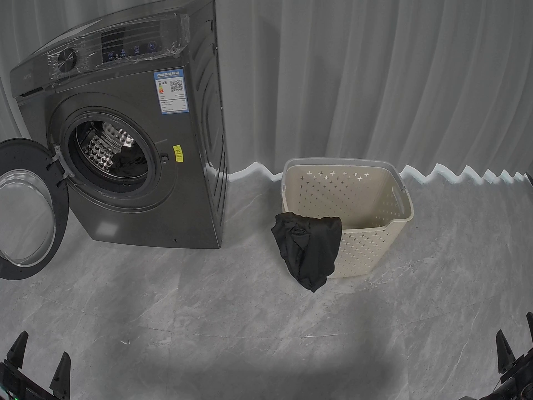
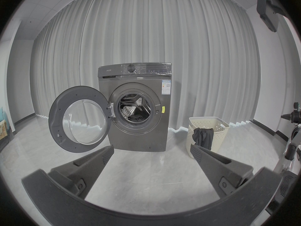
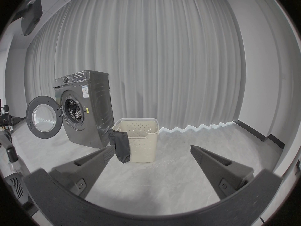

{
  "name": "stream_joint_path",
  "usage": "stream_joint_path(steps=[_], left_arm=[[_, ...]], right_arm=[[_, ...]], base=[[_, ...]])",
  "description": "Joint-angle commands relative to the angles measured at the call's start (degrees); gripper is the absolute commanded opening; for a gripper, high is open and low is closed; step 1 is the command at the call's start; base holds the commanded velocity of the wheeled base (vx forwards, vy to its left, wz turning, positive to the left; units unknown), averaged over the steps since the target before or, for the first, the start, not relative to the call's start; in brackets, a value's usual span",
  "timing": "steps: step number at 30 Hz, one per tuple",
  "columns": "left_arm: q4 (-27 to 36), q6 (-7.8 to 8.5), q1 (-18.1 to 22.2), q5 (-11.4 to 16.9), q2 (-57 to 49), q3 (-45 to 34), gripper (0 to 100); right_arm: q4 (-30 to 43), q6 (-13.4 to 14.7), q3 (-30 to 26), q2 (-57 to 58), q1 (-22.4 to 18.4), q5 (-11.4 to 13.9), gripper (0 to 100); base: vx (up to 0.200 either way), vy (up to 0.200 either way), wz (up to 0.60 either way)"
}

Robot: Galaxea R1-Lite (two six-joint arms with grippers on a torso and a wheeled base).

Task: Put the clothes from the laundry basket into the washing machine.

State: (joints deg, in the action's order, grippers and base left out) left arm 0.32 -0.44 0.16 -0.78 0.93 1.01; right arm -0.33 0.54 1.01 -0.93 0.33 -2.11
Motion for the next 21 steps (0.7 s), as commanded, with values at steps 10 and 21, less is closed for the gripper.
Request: stream_joint_path(steps=[10, 21], left_arm=[[-0.05, -0.09, 0.02, 0.16, -0.93, -1.01, 100], [-0.05, 0.26, 0.02, 0.08, -0.93, -1.01, 100]], right_arm=[[-0.02, 0.08, -1.01, 0.93, 0.02, 0.0, 100], [-1.52, 0.25, 4.17, 0.93, 0.2, 2.81, 100]], base=[[0.12, 0.0, 0.0], [0.164, 0.0, 0.0]])
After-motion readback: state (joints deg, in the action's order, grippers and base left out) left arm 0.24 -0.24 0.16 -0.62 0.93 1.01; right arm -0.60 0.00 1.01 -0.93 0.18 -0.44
